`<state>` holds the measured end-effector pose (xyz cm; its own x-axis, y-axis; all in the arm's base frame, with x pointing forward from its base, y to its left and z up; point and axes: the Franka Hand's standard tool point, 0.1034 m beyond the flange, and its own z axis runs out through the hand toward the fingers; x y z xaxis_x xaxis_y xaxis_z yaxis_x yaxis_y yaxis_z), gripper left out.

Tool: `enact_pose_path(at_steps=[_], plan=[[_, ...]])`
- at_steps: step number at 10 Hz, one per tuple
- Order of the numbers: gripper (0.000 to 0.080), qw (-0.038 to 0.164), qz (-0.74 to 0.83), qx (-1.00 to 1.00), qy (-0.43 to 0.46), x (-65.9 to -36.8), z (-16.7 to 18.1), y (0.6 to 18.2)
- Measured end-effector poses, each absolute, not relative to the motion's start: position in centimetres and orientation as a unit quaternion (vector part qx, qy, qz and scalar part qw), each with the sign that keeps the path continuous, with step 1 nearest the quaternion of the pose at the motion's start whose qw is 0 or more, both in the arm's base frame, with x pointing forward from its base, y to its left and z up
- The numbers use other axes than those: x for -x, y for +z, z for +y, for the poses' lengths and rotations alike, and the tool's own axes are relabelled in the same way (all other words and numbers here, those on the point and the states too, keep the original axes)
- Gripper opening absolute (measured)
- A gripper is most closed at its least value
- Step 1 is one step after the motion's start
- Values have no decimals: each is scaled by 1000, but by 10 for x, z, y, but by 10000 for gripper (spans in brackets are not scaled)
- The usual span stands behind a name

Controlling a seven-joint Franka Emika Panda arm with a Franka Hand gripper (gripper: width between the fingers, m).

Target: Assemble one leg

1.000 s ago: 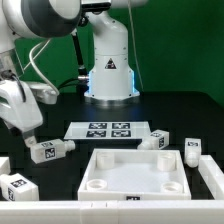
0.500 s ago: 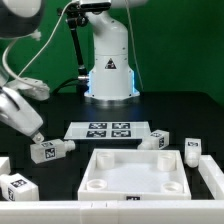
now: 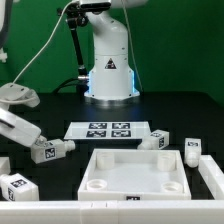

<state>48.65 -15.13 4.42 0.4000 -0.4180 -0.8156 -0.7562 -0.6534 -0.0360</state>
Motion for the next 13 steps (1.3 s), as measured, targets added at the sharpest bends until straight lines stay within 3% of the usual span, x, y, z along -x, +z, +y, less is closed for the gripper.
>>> enact_pose_path(at_steps=[3,8,11,13], plan=[[650,210,345,801,442,-496,-155,37],[650,201,358,799,440,-480,-151,10],[637,200,355,799,442,-480,-147,9],[292,199,354,800,442,-480,-146,9]])
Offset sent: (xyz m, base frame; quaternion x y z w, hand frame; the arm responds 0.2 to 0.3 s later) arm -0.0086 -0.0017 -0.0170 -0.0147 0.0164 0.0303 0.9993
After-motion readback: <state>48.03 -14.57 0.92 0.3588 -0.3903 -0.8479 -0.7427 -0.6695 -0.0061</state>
